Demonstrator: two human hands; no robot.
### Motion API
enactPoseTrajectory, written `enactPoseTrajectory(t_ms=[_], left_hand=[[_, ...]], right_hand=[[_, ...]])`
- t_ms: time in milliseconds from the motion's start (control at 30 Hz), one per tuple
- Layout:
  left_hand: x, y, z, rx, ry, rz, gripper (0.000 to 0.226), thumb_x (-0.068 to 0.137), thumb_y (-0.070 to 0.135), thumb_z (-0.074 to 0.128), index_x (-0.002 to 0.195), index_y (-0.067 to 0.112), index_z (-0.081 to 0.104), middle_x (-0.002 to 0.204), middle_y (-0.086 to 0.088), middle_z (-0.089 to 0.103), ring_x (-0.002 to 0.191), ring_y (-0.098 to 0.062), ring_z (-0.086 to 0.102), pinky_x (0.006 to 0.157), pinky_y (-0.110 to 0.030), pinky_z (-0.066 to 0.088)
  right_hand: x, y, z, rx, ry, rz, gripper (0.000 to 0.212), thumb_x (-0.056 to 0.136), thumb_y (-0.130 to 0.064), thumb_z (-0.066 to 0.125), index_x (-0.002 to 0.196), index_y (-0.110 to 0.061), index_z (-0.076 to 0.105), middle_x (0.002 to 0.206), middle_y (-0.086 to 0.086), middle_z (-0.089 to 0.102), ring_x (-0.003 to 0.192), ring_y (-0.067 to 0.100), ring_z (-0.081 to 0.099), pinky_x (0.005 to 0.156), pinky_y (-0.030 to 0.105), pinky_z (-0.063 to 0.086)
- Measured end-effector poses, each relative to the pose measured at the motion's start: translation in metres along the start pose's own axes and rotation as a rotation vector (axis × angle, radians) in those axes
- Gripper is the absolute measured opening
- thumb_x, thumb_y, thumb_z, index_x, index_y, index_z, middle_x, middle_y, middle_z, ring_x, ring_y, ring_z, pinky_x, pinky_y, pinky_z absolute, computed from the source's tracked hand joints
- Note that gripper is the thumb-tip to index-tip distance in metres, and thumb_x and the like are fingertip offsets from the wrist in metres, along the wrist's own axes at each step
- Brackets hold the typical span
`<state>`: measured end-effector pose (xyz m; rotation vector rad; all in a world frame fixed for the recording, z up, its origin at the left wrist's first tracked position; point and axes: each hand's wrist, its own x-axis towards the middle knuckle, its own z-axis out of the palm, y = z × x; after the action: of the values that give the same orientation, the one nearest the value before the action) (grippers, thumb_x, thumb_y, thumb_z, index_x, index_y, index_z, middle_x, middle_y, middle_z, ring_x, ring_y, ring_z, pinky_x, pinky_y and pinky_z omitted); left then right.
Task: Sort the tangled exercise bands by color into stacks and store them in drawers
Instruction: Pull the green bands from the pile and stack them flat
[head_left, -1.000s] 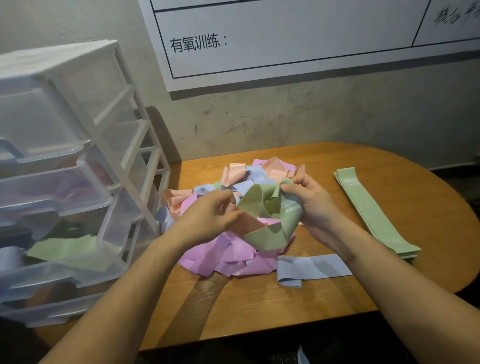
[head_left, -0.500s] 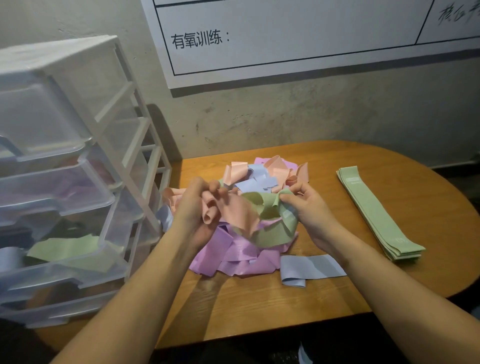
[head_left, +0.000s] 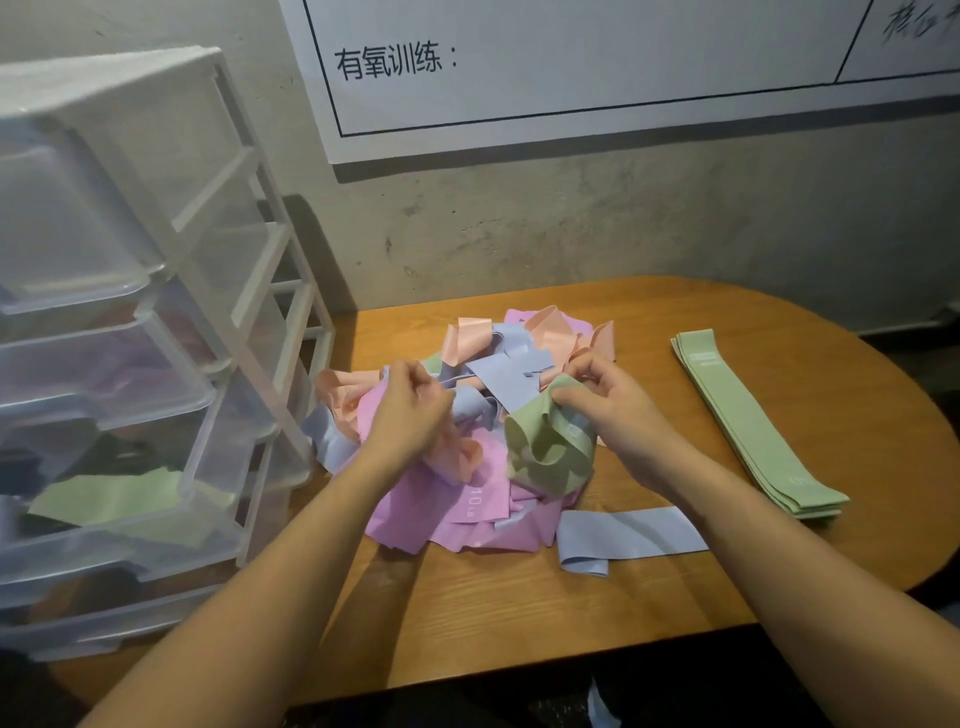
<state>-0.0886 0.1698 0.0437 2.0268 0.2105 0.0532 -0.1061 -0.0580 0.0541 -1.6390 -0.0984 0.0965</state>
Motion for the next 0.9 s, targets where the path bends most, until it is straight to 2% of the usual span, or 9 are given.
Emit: enactPoseTrajectory(t_ms=[100,233,300,367,433,533,633,767,900], left_hand=[[-0.005,-0.006,0.006,0.200,-0.057,0.102,0.035,0.094,0.017,0.060,0.122,0.021,0.039,0.116,0.001,0.048,0.105,-0.018,0.051,0.086,-0.033,0.048],[-0.030,0.013,0.005,-0.100,-0.212,0.401,0.033,0.093,0.043,0.058,0.124,0.035,0.048,0.130,0.018,0.053,0.123,0.001,0.052,0.104,-0.020,0.043],[-0.046,0.022,0.008,-0.018,-0.333,0.501,0.047,0.086,0.051,0.070,0.127,0.041,0.049,0.132,0.025,0.053,0.126,0.005,0.050,0.104,-0.015,0.042],[-0.052,0.025,0.013,0.047,-0.302,0.567,0.043,0.087,0.036,0.075,0.123,0.043,0.053,0.124,0.027,0.058,0.119,0.000,0.057,0.099,-0.023,0.050],[-0.055,0.028,0.014,-0.023,-0.227,0.561,0.034,0.092,0.015,0.071,0.113,0.039,0.060,0.112,0.023,0.064,0.105,-0.005,0.065,0.091,-0.035,0.057],[-0.059,0.032,0.011,-0.089,-0.130,0.496,0.034,0.093,0.002,0.065,0.102,0.035,0.066,0.103,0.026,0.067,0.098,-0.003,0.066,0.087,-0.037,0.058],[-0.063,0.037,0.006,-0.236,-0.029,0.425,0.026,0.094,0.005,0.066,0.099,0.030,0.067,0.096,0.030,0.067,0.090,0.002,0.065,0.079,-0.029,0.060],[-0.067,0.038,0.000,-0.388,0.019,0.286,0.019,0.098,0.012,0.063,0.102,0.030,0.068,0.097,0.019,0.066,0.084,0.002,0.065,0.071,-0.024,0.059],[-0.067,0.033,-0.004,-0.420,0.084,0.188,0.022,0.101,0.014,0.057,0.102,0.032,0.068,0.102,0.015,0.064,0.081,-0.005,0.066,0.076,-0.032,0.060]], right_hand=[[-0.002,-0.003,-0.002,-0.013,-0.022,-0.007,0.008,0.093,-0.015,0.068,0.091,-0.017,0.060,0.112,0.024,0.066,0.090,0.020,0.061,0.079,0.039,0.047],[-0.005,-0.008,-0.005,0.025,-0.043,-0.007,0.007,0.094,-0.011,0.066,0.095,-0.013,0.059,0.092,0.014,0.068,0.082,0.016,0.061,0.070,0.027,0.047],[-0.007,-0.014,-0.004,0.071,-0.075,-0.013,0.006,0.095,-0.012,0.064,0.095,-0.013,0.059,0.084,0.002,0.066,0.077,0.014,0.060,0.064,0.023,0.046],[-0.010,-0.020,-0.003,0.097,-0.117,-0.016,0.004,0.095,-0.014,0.064,0.095,-0.016,0.060,0.082,-0.002,0.068,0.076,0.015,0.061,0.066,0.027,0.046],[-0.015,-0.026,-0.004,0.065,-0.152,-0.019,0.005,0.095,-0.018,0.065,0.098,-0.016,0.061,0.082,-0.006,0.069,0.077,0.014,0.063,0.067,0.029,0.046],[-0.022,-0.030,-0.007,0.021,-0.146,-0.040,0.007,0.093,-0.019,0.068,0.098,-0.017,0.065,0.089,-0.004,0.070,0.082,0.013,0.064,0.068,0.027,0.048],[-0.027,-0.034,-0.012,-0.023,-0.058,-0.077,0.005,0.090,-0.020,0.073,0.091,-0.016,0.070,0.109,0.008,0.064,0.089,0.015,0.064,0.068,0.024,0.051],[-0.036,-0.046,-0.014,0.192,0.000,-0.078,0.005,0.087,-0.015,0.070,0.086,-0.018,0.066,0.086,-0.002,0.066,0.077,0.014,0.060,0.065,0.029,0.044],[-0.043,-0.067,-0.016,0.381,0.046,-0.128,0.008,0.091,-0.008,0.064,0.091,-0.016,0.063,0.087,0.000,0.066,0.079,0.014,0.061,0.069,0.028,0.048]])
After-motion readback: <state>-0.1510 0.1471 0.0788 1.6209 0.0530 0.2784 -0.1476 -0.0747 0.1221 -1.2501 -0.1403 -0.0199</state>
